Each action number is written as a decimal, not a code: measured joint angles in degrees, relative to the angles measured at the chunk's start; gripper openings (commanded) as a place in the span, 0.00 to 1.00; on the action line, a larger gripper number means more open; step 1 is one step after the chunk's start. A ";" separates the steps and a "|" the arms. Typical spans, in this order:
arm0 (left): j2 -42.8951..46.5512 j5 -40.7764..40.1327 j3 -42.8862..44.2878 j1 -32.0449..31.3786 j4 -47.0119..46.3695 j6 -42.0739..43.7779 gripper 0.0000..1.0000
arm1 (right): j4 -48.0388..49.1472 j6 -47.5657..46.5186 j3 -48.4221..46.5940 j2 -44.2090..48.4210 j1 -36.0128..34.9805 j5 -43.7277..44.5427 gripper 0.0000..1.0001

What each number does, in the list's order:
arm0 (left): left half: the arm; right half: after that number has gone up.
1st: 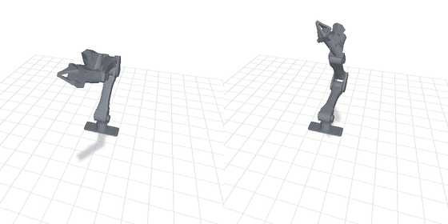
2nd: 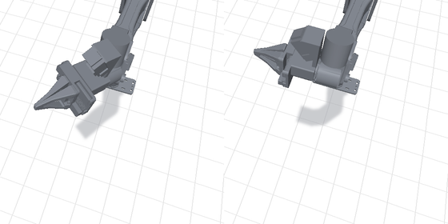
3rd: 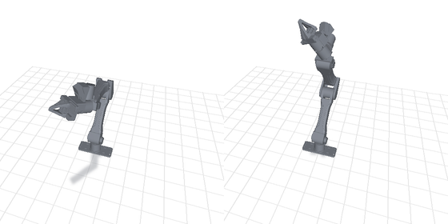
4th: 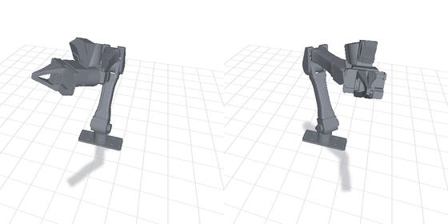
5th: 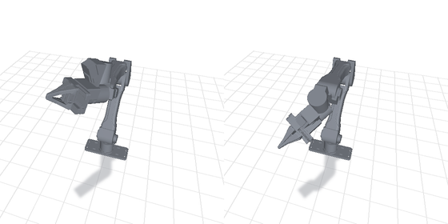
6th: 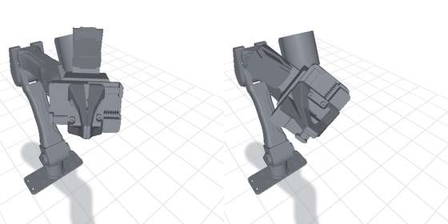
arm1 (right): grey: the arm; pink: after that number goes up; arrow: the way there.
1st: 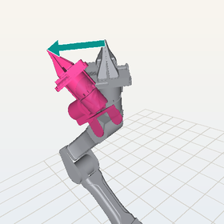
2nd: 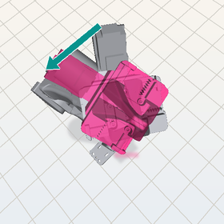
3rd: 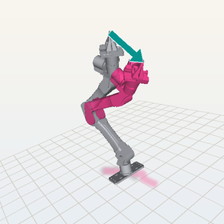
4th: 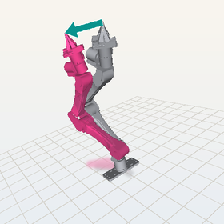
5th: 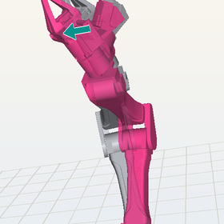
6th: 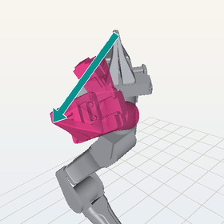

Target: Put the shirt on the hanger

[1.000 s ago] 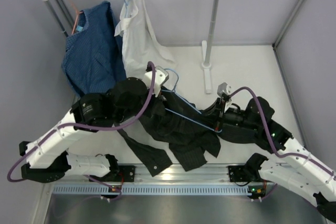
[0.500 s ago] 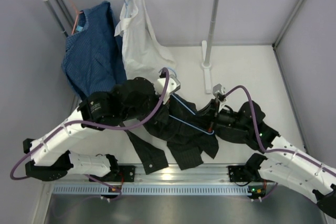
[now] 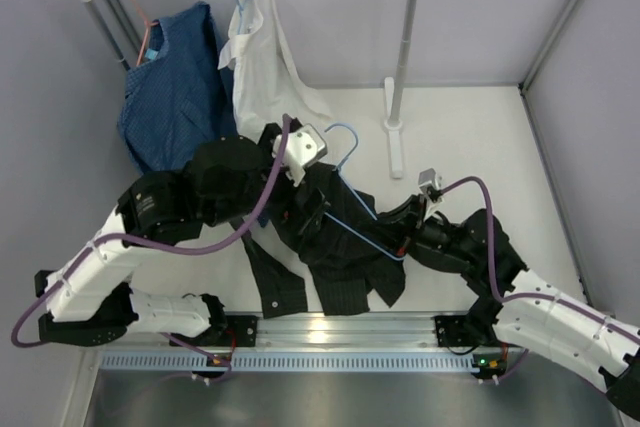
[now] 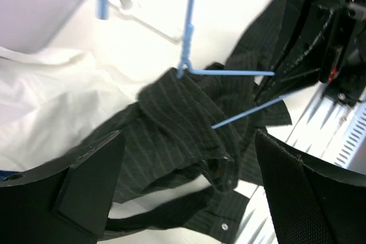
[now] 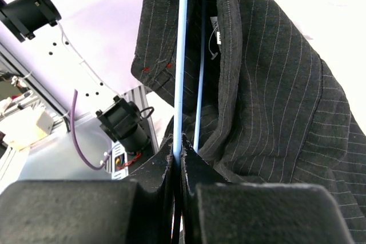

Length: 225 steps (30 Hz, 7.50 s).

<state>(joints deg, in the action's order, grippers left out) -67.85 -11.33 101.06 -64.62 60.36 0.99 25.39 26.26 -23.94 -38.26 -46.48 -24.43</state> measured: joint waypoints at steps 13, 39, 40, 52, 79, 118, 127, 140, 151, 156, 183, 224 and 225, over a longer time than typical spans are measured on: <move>11.72 3.96 -13.70 0.22 -15.56 20.46 0.96 | -1.33 1.27 1.90 7.39 0.00 0.57 0.00; 6.03 21.51 -14.80 4.59 -17.18 26.75 0.64 | -20.74 -4.13 2.19 20.81 0.00 -3.32 0.00; 5.79 21.57 -14.80 4.74 -16.92 26.99 0.63 | -20.94 -4.15 2.19 20.96 0.00 -3.43 0.00; 5.99 21.92 -15.21 5.40 -13.38 27.67 0.71 | -21.18 -4.20 2.19 21.46 0.00 -3.96 0.00; 0.74 20.68 -17.75 5.44 -12.74 33.70 0.29 | -21.20 -4.70 2.19 21.73 0.00 -6.36 0.00; 2.45 35.87 -17.33 6.21 -12.92 28.83 0.00 | -19.43 -4.63 -0.55 16.63 -0.02 -11.87 0.00; 7.17 28.48 -22.77 5.75 -17.62 25.46 0.00 | -21.11 -5.20 -0.59 21.18 -0.28 -2.54 0.99; 11.39 6.88 -28.65 5.66 -28.41 15.93 0.00 | -23.37 6.32 2.71 25.29 -0.28 12.33 0.66; 12.20 -0.55 -32.74 5.66 -34.71 12.00 0.00 | -15.02 13.64 4.57 9.09 -0.42 14.60 0.59; 13.88 -1.16 -34.99 5.66 -36.09 11.15 0.00 | -9.16 14.49 5.35 4.46 -2.62 14.62 0.53; 23.71 1.95 -45.16 5.31 -39.89 12.09 0.00 | -25.05 7.63 -10.38 -5.14 13.66 20.44 0.00; -2.23 -21.31 -33.11 -3.69 -31.98 4.35 0.00 | -48.35 1.14 -19.89 -6.03 15.54 9.57 0.00; -2.51 -21.29 -31.50 -3.17 -31.87 2.82 0.00 | -46.60 2.75 -18.05 -3.98 13.46 9.57 0.00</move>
<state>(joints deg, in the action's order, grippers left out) -70.37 -32.62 69.56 -67.79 28.49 3.81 -21.21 29.02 -42.00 -42.24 -33.01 -14.85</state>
